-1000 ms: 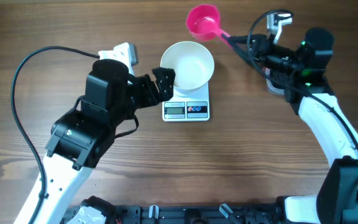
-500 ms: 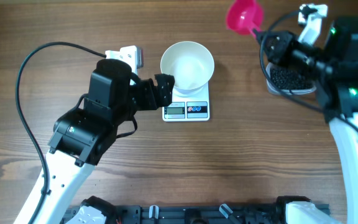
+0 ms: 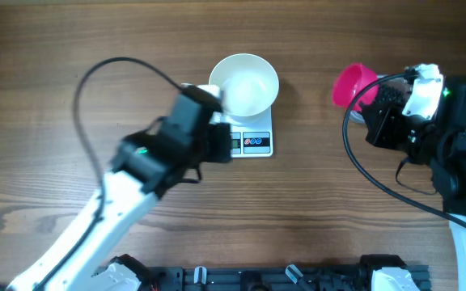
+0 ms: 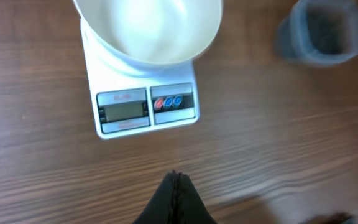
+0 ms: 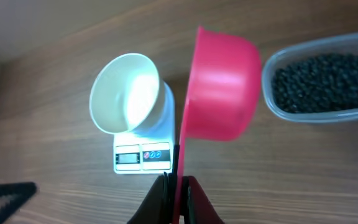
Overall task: Scoop item into bowl and weigh 150g on scale
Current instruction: 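Move the left gripper to the scale front and hold the cup above beans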
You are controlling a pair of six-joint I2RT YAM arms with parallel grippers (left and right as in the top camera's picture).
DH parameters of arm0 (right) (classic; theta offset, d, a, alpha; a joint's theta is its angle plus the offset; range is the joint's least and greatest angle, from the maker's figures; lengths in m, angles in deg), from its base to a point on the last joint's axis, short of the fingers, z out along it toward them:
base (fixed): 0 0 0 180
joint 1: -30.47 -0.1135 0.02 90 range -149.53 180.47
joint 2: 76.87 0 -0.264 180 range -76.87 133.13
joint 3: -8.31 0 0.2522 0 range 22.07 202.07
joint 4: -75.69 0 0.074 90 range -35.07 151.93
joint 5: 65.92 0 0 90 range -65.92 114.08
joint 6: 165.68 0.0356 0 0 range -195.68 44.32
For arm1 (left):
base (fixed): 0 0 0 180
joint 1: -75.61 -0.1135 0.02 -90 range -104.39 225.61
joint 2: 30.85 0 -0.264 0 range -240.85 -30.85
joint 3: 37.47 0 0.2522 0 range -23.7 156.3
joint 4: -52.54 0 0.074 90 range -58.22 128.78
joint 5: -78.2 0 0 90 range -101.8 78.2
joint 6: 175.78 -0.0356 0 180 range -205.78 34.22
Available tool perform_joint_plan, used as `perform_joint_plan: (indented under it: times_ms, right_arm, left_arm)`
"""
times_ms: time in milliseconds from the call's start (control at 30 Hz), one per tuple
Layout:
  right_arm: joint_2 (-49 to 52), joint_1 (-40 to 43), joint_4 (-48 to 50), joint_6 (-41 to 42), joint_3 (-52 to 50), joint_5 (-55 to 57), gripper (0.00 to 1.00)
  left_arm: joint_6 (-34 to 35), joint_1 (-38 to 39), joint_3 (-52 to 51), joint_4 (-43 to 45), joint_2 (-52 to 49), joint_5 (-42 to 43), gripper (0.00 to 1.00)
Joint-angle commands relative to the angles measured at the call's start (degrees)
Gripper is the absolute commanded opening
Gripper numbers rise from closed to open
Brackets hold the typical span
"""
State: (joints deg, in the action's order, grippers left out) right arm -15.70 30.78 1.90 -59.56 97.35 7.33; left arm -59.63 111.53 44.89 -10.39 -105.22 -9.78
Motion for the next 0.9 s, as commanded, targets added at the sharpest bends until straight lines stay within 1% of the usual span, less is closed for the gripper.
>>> perform_joint_plan:
  times_ms: [0,100,200,333,567,867]
  right_arm:
    - [-0.7,0.0,-0.9,-1.2,0.7,4.0,0.04]
    - [-0.7,0.0,-0.3,-1.1,0.7,3.9,0.04]
    - [-0.7,0.0,0.0,-1.0,0.7,3.9,0.04]
    - [-0.7,0.0,0.0,-1.0,0.7,3.9,0.04]
    - [-0.7,0.0,1.3,-1.0,0.7,3.9,0.04]
    - [-0.7,0.0,1.9,-1.0,0.7,3.9,0.04]
  left_arm:
    - [-0.4,5.4,-0.1,0.1,-6.5,-9.5,0.04]
    - [-1.0,7.1,-0.1,2.3,-13.7,-9.6,0.04]
    - [-5.9,7.3,-0.1,5.3,-20.1,-10.1,0.04]
    - [-6.5,6.6,-0.1,10.6,-23.5,-10.7,0.04]
    - [-6.5,5.9,-0.1,16.3,-29.7,-11.0,0.04]
    - [-6.4,3.8,-0.1,19.3,-34.5,-11.9,0.04]
